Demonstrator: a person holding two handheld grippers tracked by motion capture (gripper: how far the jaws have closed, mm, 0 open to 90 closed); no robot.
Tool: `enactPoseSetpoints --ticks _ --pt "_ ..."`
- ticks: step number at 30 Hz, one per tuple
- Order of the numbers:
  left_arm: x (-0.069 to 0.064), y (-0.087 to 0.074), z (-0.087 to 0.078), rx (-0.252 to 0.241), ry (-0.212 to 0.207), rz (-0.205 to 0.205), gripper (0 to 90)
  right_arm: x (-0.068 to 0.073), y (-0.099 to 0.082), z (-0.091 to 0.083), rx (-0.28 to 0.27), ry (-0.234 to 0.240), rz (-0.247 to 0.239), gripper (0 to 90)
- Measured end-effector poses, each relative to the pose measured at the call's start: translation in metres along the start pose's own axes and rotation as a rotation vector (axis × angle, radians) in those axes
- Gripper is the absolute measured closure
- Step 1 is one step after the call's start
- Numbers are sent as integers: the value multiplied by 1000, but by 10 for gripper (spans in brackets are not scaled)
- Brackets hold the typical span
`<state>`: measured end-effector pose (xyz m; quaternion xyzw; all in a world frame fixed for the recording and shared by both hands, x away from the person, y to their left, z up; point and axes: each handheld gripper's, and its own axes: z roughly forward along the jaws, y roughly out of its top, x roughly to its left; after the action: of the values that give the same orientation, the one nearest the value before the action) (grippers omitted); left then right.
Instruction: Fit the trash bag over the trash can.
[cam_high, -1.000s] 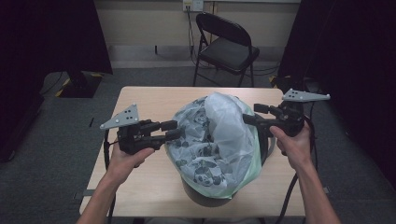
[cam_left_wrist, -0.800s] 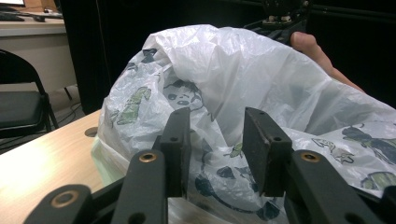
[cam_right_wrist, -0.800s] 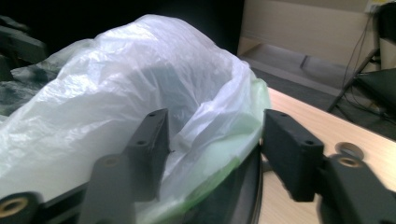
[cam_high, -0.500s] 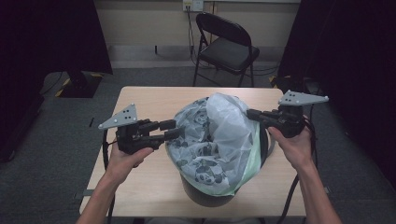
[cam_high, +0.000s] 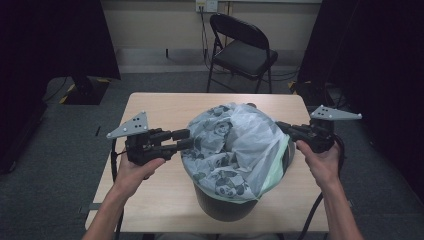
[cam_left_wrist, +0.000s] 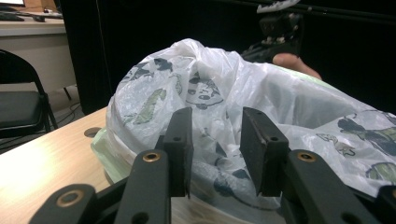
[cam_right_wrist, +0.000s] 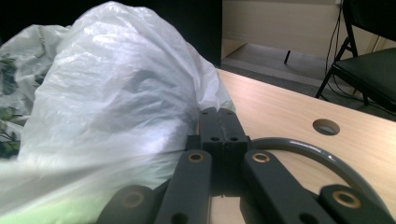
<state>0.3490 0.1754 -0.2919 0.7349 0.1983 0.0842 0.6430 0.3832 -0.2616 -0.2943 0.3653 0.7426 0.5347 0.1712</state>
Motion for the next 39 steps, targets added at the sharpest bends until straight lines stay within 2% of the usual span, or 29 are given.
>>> enactPoseSetpoints --ticks 3,10,13,16,18,19,21,23,26,29,31,32,33,35,36,37,39 --pt "-3 1 1 8 17 23 664 -6 -10 3 -8 24 29 900" --pt "-6 0 3 10 -7 25 666 -10 -23 12 26 30 45 900" --pt "-6 0 3 9 -12 22 666 -11 -24 14 27 39 50 900" --pt "-9 0 2 14 -24 30 666 -13 -25 22 54 21 45 900" --pt "-9 1 1 21 -24 34 640 -14 -25 29 63 31 47 900" --pt "-9 1 2 19 -20 32 626 -14 -24 32 65 30 47 900" --pt "-7 1 1 -7 -38 16 599 -14 -24 39 68 44 50 900" --pt "-4 2 0 -21 -21 7 585 -15 -25 47 76 64 51 900" --pt "3 3 -2 -37 5 -13 565 -16 -28 56 101 68 43 900" --pt "8 4 -2 -38 46 -11 557 -17 -32 65 140 50 35 900" --pt "12 3 0 -35 66 -24 548 -20 -31 68 136 66 46 900" --pt "14 3 1 -31 78 -26 549 -20 -29 68 121 58 46 879" --pt "15 2 2 -30 93 -32 550 -21 -27 68 111 50 55 821" --pt "19 0 2 -39 86 -46 581 -23 -21 65 91 43 62 712" --pt "19 0 1 -42 87 -47 601 -25 -18 63 86 23 61 646" --pt "19 -1 0 -45 86 -43 623 -26 -16 60 84 -4 66 638" --pt "18 -3 -3 -46 75 -36 660 -31 -11 52 70 -17 70 605"
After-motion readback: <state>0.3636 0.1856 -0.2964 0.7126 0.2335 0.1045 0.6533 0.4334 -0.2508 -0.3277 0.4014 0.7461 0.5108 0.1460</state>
